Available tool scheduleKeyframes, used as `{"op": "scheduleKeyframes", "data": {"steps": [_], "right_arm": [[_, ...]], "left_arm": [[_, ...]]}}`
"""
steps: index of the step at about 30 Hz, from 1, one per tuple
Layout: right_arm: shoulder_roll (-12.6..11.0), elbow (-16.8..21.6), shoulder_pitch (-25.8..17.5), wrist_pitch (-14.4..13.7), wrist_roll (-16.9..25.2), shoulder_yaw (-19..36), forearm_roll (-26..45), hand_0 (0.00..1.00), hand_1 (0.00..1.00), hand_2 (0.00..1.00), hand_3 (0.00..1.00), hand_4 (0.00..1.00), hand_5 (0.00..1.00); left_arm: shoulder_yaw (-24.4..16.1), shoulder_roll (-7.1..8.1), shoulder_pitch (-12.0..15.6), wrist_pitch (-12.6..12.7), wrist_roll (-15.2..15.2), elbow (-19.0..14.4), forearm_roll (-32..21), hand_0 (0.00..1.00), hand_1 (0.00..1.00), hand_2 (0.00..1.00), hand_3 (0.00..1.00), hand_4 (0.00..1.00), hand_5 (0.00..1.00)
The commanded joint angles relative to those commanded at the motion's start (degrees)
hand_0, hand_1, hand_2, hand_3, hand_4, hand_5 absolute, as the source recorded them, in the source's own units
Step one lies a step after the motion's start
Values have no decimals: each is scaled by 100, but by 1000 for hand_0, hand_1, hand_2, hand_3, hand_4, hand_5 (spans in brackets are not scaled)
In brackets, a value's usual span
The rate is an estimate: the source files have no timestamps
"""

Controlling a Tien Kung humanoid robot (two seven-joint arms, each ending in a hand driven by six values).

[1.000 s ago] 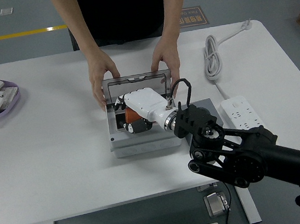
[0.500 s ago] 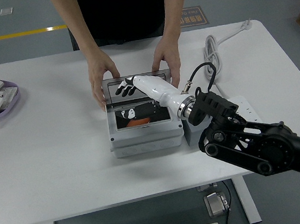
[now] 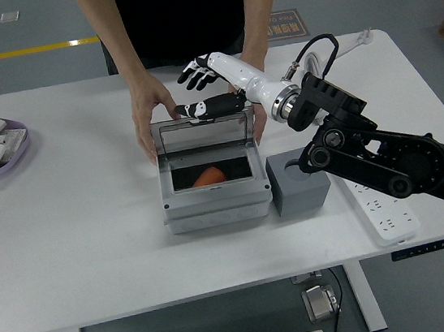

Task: Pick up the cylinder from the cube,place it in the box,flap close box

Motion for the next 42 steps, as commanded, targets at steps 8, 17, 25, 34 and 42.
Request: {"op": "scheduleKeyframes", "data": {"steps": [8, 17, 25, 34, 42], "right_arm": [[-317, 422, -105, 14, -121, -280, -239, 688, 612, 630, 669, 818, 434], [-716, 1401, -504, 12, -299, -589, -593, 679, 610, 631, 669, 815, 436], [-778, 1815, -916, -154, -286, -659, -848, 675, 608, 633, 677, 805, 455], [-785, 1904, -1193, -244, -264, -599, -1068, 673, 608, 636, 676, 802, 458], [-1241, 2093, -1774, -228, -121, 471, -913, 664, 607, 634, 674, 794, 459]], "left_arm": [[-33, -2, 0, 0, 0, -3, 28, 629, 647, 625, 668, 722, 253], [-117, 3, 18, 4, -2, -5, 90, 629, 647, 625, 668, 722, 253], [-181, 12, 19, 7, -4, -12, 156, 629, 647, 625, 668, 722, 253], [-159, 8, 43, 11, -5, -14, 142, 629, 647, 625, 668, 722, 253], [-118, 7, 79, 13, -3, -8, 111, 629, 647, 625, 668, 722, 253]]}}
